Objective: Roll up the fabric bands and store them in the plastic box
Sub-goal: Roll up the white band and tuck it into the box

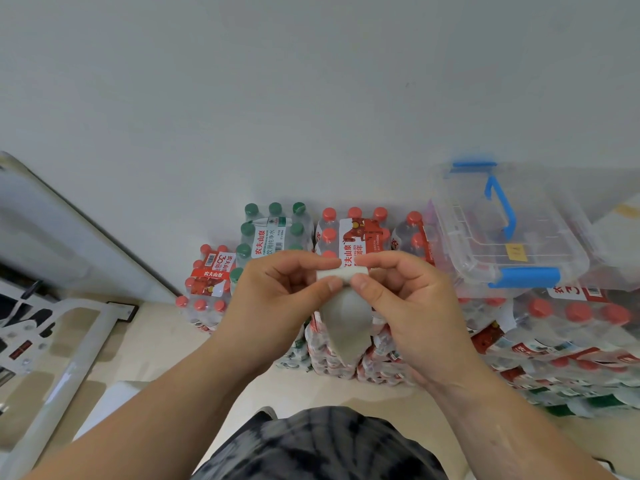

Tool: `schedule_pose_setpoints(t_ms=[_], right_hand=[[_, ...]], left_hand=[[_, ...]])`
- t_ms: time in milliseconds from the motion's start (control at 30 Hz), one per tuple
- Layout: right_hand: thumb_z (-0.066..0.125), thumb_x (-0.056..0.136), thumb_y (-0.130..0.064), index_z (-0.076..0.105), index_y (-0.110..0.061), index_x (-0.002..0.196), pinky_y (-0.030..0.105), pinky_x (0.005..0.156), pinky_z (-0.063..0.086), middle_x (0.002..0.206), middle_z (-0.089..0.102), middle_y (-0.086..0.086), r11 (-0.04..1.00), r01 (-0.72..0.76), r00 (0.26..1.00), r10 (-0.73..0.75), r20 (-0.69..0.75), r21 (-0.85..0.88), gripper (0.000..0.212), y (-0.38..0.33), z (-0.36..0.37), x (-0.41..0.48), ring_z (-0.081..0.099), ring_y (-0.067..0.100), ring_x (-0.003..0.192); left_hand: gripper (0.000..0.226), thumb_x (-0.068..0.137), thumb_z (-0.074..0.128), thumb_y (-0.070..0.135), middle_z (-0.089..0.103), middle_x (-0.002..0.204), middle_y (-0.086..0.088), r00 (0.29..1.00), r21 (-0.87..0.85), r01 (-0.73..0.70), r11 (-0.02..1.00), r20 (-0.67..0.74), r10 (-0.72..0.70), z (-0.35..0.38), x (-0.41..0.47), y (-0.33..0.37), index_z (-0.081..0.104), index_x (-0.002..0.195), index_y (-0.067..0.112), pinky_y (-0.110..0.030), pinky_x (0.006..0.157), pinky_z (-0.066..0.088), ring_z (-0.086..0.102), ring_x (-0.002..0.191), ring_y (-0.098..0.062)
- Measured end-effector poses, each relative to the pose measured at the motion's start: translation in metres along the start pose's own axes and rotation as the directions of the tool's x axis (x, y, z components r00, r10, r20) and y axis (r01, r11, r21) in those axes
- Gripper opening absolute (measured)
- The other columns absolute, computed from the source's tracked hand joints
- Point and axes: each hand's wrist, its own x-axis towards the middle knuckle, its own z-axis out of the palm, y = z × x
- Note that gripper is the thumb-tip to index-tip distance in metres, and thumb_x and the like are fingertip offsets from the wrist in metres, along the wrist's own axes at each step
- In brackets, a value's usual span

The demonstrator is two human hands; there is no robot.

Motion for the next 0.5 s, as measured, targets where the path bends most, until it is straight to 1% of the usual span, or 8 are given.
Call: schedule_pose_setpoints(t_ms=[67, 100, 133, 233, 267, 367, 433, 500], right_hand=[[0.077, 0.079, -0.037, 0.078, -0.032, 0.1, 0.031, 0.07, 0.063, 0.085, 0.079, 0.006, 1.0, 0.007, 1.0, -0.007, -0.007, 0.0, 0.022, -0.0014, -0.0002, 0.0005, 0.076, 0.022, 0.079], [0.077, 0.079, -0.037, 0.078, -0.032, 0.098, 0.031, 0.07, 0.063, 0.084, 0.079, 0.007, 1.0, 0.014, 1.0, -0.014, -0.011, -0.009, 0.021, -0.002, -0.0005, 0.001, 0.076, 0.023, 0.079], [0.077, 0.079, -0.037, 0.079, -0.032, 0.097, 0.029, 0.07, 0.062, 0.083, 0.079, 0.006, 1.0, 0.022, 1.0, -0.023, -0.015, -0.015, 0.019, -0.0025, -0.0008, 0.0015, 0.076, 0.022, 0.079], [0.077, 0.079, -0.034, 0.079, -0.032, 0.096, 0.025, 0.07, 0.06, 0.085, 0.079, 0.003, 0.999, 0.046, 0.999, -0.047, -0.023, -0.02, 0.017, -0.0029, -0.0016, 0.0025, 0.076, 0.017, 0.081], [0.077, 0.08, -0.034, 0.079, -0.033, 0.097, 0.025, 0.072, 0.06, 0.087, 0.079, 0.002, 0.998, 0.052, 0.998, -0.052, -0.021, -0.032, 0.017, -0.0027, -0.0018, 0.0025, 0.076, 0.016, 0.082], [0.077, 0.079, -0.038, 0.078, -0.036, 0.099, 0.028, 0.072, 0.062, 0.088, 0.079, 0.002, 0.998, 0.045, 0.999, -0.046, -0.014, -0.037, 0.02, -0.002, -0.0018, 0.0013, 0.076, 0.019, 0.083], [0.077, 0.078, -0.043, 0.079, -0.036, 0.099, 0.032, 0.07, 0.064, 0.086, 0.079, 0.004, 0.998, 0.036, 0.999, -0.037, -0.018, -0.05, 0.023, -0.0026, -0.0013, 0.0014, 0.076, 0.021, 0.081], [0.077, 0.077, -0.043, 0.079, -0.036, 0.098, 0.03, 0.069, 0.063, 0.083, 0.079, 0.003, 0.997, 0.042, 0.999, -0.044, -0.02, -0.066, 0.022, -0.0032, -0.0015, 0.0029, 0.076, 0.02, 0.079]], left_hand=[[0.021, 0.076, 0.079, 0.026, 0.071, 0.076, -0.008, 1.0, -0.012, -0.007, 1.0, 0.02, 0.008, -0.0003, 0.0002, 0.0003, 0.081, 0.097, 0.024, -0.026, 0.068, 0.057, 0.067, 0.071, -0.016], [0.02, 0.076, 0.079, 0.024, 0.07, 0.074, -0.003, 0.999, -0.016, -0.014, 1.0, 0.03, 0.014, -0.0005, 0.0003, 0.0004, 0.081, 0.097, 0.024, -0.024, 0.068, 0.056, 0.066, 0.071, -0.012], [0.021, 0.076, 0.08, 0.024, 0.071, 0.075, -0.004, 0.999, -0.019, -0.019, 1.0, 0.034, 0.019, -0.0002, 0.0004, 0.0005, 0.081, 0.097, 0.024, -0.024, 0.068, 0.057, 0.066, 0.071, -0.012], [0.025, 0.074, 0.083, 0.036, 0.069, 0.086, -0.024, 1.0, -0.023, -0.022, 0.999, 0.018, 0.022, 0.0019, 0.0013, 0.0024, 0.081, 0.097, 0.027, -0.031, 0.068, 0.059, 0.066, 0.074, -0.029], [0.027, 0.073, 0.083, 0.041, 0.069, 0.087, -0.025, 1.0, -0.016, -0.017, 1.0, 0.005, 0.017, 0.0026, 0.002, 0.0025, 0.081, 0.097, 0.027, -0.03, 0.067, 0.058, 0.067, 0.074, -0.029], [0.024, 0.074, 0.081, 0.038, 0.073, 0.082, -0.015, 1.0, -0.002, -0.013, 1.0, -0.013, 0.013, 0.0025, 0.0039, 0.0005, 0.081, 0.095, 0.026, -0.027, 0.065, 0.057, 0.068, 0.072, -0.02], [0.02, 0.076, 0.081, 0.032, 0.074, 0.082, -0.013, 1.0, 0.006, -0.025, 1.0, -0.005, 0.025, 0.001, 0.0041, -0.0009, 0.081, 0.095, 0.025, -0.036, 0.066, 0.061, 0.069, 0.073, -0.028], [0.02, 0.077, 0.082, 0.032, 0.072, 0.085, -0.019, 0.999, 0.008, -0.032, 0.999, 0.01, 0.032, 0.0003, 0.004, -0.0019, 0.081, 0.096, 0.025, -0.046, 0.069, 0.061, 0.067, 0.077, -0.037]])
